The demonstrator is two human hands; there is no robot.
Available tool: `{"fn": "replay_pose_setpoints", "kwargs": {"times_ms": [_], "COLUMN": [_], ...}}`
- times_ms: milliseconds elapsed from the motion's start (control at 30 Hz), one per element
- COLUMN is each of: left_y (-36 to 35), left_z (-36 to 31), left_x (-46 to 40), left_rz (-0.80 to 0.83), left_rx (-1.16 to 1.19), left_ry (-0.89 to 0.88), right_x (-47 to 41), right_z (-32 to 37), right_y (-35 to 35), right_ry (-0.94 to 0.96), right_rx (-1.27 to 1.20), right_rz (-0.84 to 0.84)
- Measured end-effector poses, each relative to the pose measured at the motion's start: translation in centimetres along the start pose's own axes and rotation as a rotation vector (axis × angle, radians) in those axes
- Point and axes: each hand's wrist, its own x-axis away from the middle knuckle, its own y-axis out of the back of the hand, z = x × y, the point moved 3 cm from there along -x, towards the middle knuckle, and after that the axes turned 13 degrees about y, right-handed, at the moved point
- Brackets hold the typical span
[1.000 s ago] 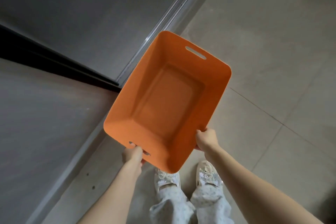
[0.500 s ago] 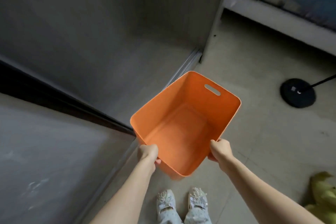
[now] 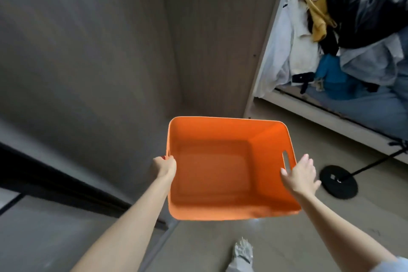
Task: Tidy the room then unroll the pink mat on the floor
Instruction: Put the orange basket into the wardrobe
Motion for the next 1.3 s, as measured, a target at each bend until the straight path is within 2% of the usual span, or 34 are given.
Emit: {"fn": "replay_pose_setpoints", "kwargs": {"times_ms": [67,133,267,367,467,533,600,767,833,933,1133,1200,1300], "left_y": [-0.7,-2.1,-5.0,-6.0,-7.6,-9.3,-11.2,-15.9,-18.1,-22.0,-28.8,-30.5,-32.7], "left_z": [-2.2,-4.4,-8.5,-11.5,-13.3,-13.0,-12.2,-9.1,-8.0,-7.4,-5.3,-4.8,-5.3], "left_x": [0.3,0.0,-1.2,-2.3,-3.8,-4.7,-6.4,-12.9,-15.4,-20.2,-29.7,-31.5,-33.6], "left_rz": [-0.032,-0.047,-0.087,-0.179,-0.284,-0.251,-0.158,0.238,0.339,0.356,0.409,0.424,0.416], "left_rx": [0.024,-0.031,-0.143,-0.191,-0.271,-0.357,-0.456,-0.449,-0.461,-0.465,-0.037,0.100,0.150], "left_ry": [-0.020,-0.016,-0.045,-0.168,-0.284,-0.341,-0.324,-0.095,0.002,0.063,0.273,0.267,0.175], "right_x": [-2.0,-4.0,-7.3,-9.5,-12.3,-13.2,-14.5,-19.5,-21.8,-25.3,-31.5,-33.2,-34.9], "right_z": [-1.9,-3.4,-3.3,-1.2,1.9,4.4,6.9,10.8,12.1,13.3,12.1,11.1,10.5], "right_y": [-0.4,-1.5,-3.0,-3.9,-5.7,-7.4,-10.0,-17.8,-21.0,-26.4,-35.4,-37.3,-39.8], "right_ry": [-0.147,-0.238,-0.240,-0.251,-0.224,-0.222,-0.250,-0.297,-0.288,-0.254,-0.255,-0.298,-0.348], "right_rx": [-0.160,-0.333,-0.472,-0.595,-0.583,-0.575,-0.592,-0.651,-0.700,-0.780,-0.801,-0.805,-0.870], "right_rz": [0.078,0.226,0.396,0.487,0.503,0.534,0.557,0.580,0.612,0.658,0.630,0.604,0.578]}}
